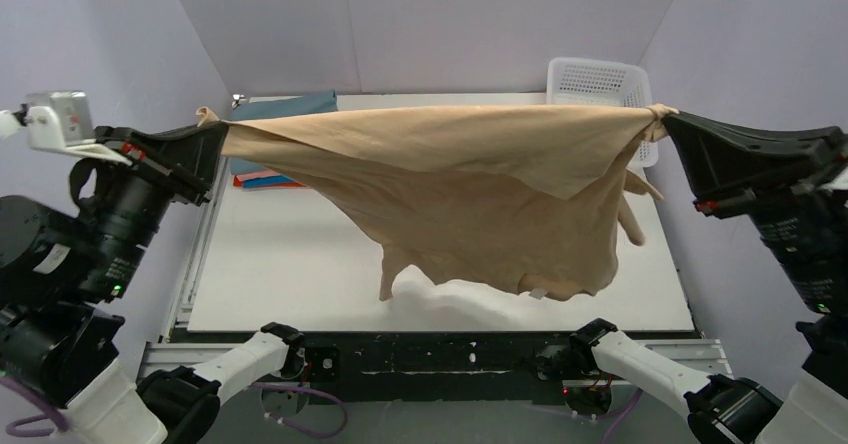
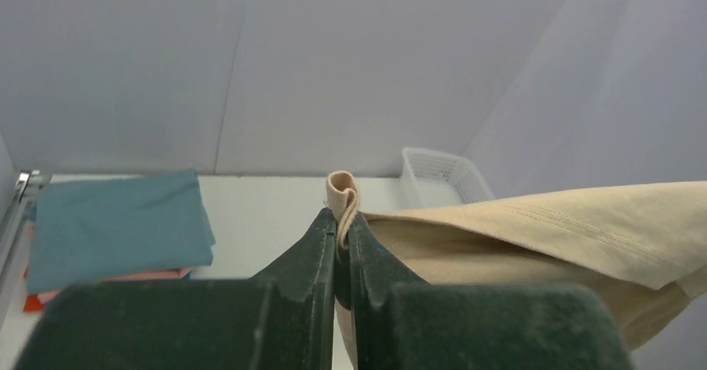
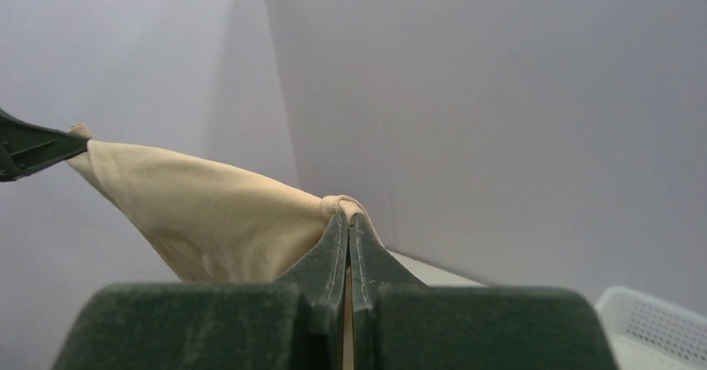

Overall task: Fold and stack the t-shirts
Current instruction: Flatten out the tshirt

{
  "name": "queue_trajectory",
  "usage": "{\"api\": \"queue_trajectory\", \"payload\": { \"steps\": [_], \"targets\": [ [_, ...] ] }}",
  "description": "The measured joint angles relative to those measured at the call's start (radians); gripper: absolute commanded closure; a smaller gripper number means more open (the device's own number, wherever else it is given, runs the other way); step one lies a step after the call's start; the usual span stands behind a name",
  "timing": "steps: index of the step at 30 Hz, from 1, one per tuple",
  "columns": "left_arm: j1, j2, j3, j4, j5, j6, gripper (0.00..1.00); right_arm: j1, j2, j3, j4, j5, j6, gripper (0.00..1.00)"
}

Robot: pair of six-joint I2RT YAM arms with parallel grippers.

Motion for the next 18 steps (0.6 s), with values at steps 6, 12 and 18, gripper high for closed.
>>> {"api": "queue_trajectory", "payload": {
  "steps": [6,12,18],
  "targets": [
    [0.0,0.006,0.119,0.004,0.068,0.012,1.0,0.0,0.003,0.103,0.006,-0.1,-0.001,0.99],
    [0.0,0.073,0.072,0.026,-0.023,0.069,1.0,0.0,0.059,0.07,0.024,0.005,-0.027,0.99],
    [0.022,0.36,0.049,0.057,-0.244,0.147,1.0,-0.018,0.203,-0.099,0.102,0.242,-0.069,0.99]
  ]
}}
